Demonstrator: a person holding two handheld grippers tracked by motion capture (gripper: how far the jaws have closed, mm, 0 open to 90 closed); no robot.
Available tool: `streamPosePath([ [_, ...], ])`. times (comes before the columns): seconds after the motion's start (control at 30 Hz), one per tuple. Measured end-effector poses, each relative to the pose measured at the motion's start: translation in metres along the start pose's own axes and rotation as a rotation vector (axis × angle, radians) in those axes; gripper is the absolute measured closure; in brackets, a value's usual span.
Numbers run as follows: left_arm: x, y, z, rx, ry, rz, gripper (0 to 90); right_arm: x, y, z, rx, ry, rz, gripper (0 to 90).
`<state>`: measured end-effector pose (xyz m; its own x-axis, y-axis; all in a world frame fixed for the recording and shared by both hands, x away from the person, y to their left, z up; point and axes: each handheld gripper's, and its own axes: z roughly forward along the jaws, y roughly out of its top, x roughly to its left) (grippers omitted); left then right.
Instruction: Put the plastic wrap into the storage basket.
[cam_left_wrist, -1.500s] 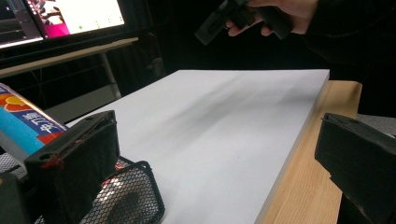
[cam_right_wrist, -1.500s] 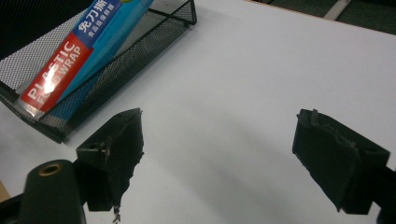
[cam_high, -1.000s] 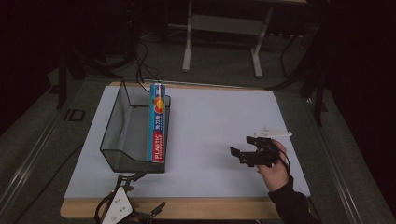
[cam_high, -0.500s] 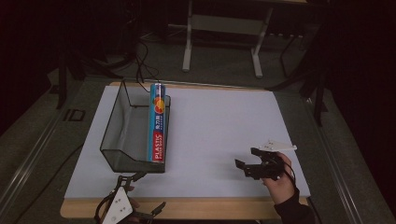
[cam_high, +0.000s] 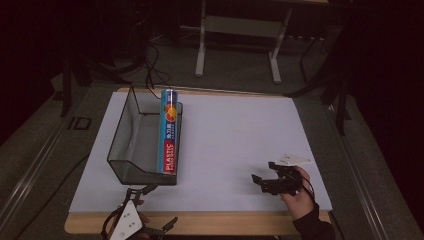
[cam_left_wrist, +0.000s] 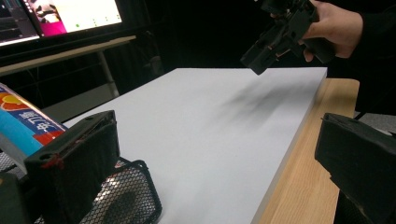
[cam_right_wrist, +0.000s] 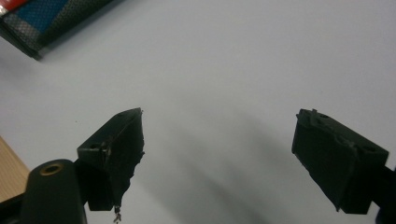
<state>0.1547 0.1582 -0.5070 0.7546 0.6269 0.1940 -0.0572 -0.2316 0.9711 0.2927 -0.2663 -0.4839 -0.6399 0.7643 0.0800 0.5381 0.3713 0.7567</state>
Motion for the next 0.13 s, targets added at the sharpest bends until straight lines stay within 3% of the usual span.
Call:
streamPosePath([
  [0.13, -0.0004, 0.0002, -0.0004, -0.003, -0.001, 0.0, 0.5, -0.001, -0.0014, 0.0039, -0.001, -0.01, -0.024, 16.9],
])
